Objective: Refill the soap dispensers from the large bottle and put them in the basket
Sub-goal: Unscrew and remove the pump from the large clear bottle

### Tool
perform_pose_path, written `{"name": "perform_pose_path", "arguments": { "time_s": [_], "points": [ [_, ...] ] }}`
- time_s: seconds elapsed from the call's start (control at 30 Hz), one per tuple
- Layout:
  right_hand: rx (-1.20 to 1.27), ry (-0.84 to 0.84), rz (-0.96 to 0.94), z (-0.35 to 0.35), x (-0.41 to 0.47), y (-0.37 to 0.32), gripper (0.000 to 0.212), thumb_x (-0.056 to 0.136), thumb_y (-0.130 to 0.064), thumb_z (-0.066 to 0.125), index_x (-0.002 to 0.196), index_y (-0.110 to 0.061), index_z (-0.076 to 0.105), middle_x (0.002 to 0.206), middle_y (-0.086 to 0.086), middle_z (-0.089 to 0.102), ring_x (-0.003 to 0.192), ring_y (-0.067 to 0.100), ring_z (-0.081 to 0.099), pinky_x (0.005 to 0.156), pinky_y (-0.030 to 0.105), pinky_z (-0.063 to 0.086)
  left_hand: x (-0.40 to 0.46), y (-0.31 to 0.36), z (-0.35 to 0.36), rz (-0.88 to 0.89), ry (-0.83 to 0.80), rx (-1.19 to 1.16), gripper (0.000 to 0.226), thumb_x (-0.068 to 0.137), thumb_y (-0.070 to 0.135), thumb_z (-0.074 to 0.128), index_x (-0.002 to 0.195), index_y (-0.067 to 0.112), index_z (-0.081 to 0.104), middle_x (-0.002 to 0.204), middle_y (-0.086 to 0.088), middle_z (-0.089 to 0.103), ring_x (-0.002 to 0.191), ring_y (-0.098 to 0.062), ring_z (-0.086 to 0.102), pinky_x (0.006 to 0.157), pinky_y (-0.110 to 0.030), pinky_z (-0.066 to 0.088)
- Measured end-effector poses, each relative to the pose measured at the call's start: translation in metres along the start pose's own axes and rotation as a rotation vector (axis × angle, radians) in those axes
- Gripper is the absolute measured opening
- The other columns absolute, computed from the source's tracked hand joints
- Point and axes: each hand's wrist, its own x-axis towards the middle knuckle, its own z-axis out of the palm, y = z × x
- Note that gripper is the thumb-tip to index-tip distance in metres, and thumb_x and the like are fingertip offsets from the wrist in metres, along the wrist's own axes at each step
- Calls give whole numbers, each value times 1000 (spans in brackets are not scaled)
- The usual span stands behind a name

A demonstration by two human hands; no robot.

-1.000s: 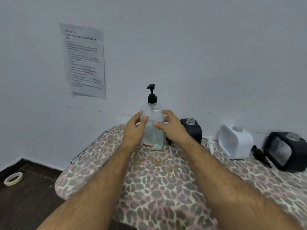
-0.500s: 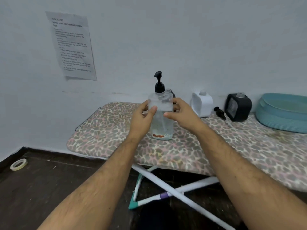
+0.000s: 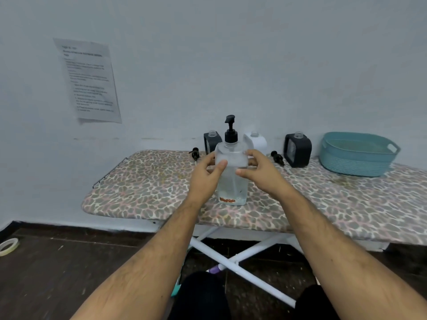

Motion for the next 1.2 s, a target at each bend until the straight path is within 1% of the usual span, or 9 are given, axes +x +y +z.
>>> {"name": "perform_pose_path", "arguments": {
  "time_s": [0.2, 0.37, 0.47, 0.53, 0.67, 0.77, 0.87, 1.07, 1.2],
  "points": [
    [57, 16, 24, -4, -9, 7, 59, 83, -13, 78, 134, -19, 50, 118, 6, 66, 105, 13, 66, 82, 26, 55, -3, -1, 6, -17, -27, -17, 55, 86, 54, 64, 133, 26, 58, 120, 9, 67, 102, -14, 69, 85, -47, 59],
    [99, 8, 30, 6, -13, 16, 62, 76, -15, 85, 130, -18, 53, 115, 2, 69, 106, 17, 67, 91, 35, 56, 6, 10, -1, -40, -27, -37, 66, 84, 58, 66, 139, 23, 54, 130, 5, 62, 120, -12, 58, 102, -38, 49],
    [141, 10, 19, 13, -5, 20, 66, 74, -12, 86, 130, -18, 52, 114, -4, 68, 103, 9, 68, 88, 28, 57, 32, 30, -3, 8, -57, -53, 53, 92, 37, 66, 138, 15, 55, 132, 4, 61, 123, -9, 56, 104, -29, 46],
    [160, 17, 6, 18, -4, 20, 71, 71, -10, 87, 131, -17, 49, 117, -5, 67, 106, 8, 67, 86, 24, 57, 41, 50, -4, 38, -130, -44, 42, 93, 26, 67, 132, 11, 60, 126, 2, 66, 116, -7, 61, 100, -26, 47],
    [162, 68, 7, 29, -2, 24, 77, 65, -16, 92, 128, -22, 48, 117, -4, 67, 106, 11, 67, 90, 35, 57, 56, 74, -2, 52, -305, -8, 18, 96, 16, 62, 114, 16, 66, 119, 2, 70, 107, -3, 64, 93, -20, 49],
    [142, 145, 14, 37, -4, 34, 85, 54, -35, 94, 127, -27, 51, 114, -8, 69, 103, 8, 68, 92, 41, 57, 60, 72, 3, 43, -372, 13, 13, 99, 13, 58, 108, 17, 67, 116, 3, 70, 106, -3, 64, 94, -19, 49],
    [78, 202, 8, 42, -7, 37, 91, 50, -48, 89, 130, -31, 50, 112, -13, 67, 102, 5, 66, 89, 35, 56, 57, 67, 6, 62, -345, -25, 12, 98, 11, 58, 107, 15, 65, 107, 4, 72, 103, -3, 65, 89, -18, 49],
    [-1, 257, -7, 45, -10, 34, 71, 63, -40, 90, 122, -35, 50, 106, -18, 65, 96, 0, 63, 80, 25, 54, 52, 62, 14, 122, -258, -43, 9, 96, 14, 62, 100, 21, 66, 108, -9, 72, 108, -20, 66, 94, -25, 51],
    [-32, 288, -11, 46, -13, 33, 71, 65, -42, 89, 123, -31, 50, 101, -20, 63, 90, -3, 61, 76, 21, 52, 51, 58, 18, 121, -196, -30, 9, 95, 16, 63, 101, 21, 67, 107, -8, 71, 107, -18, 66, 97, -31, 52]
  ]
}}
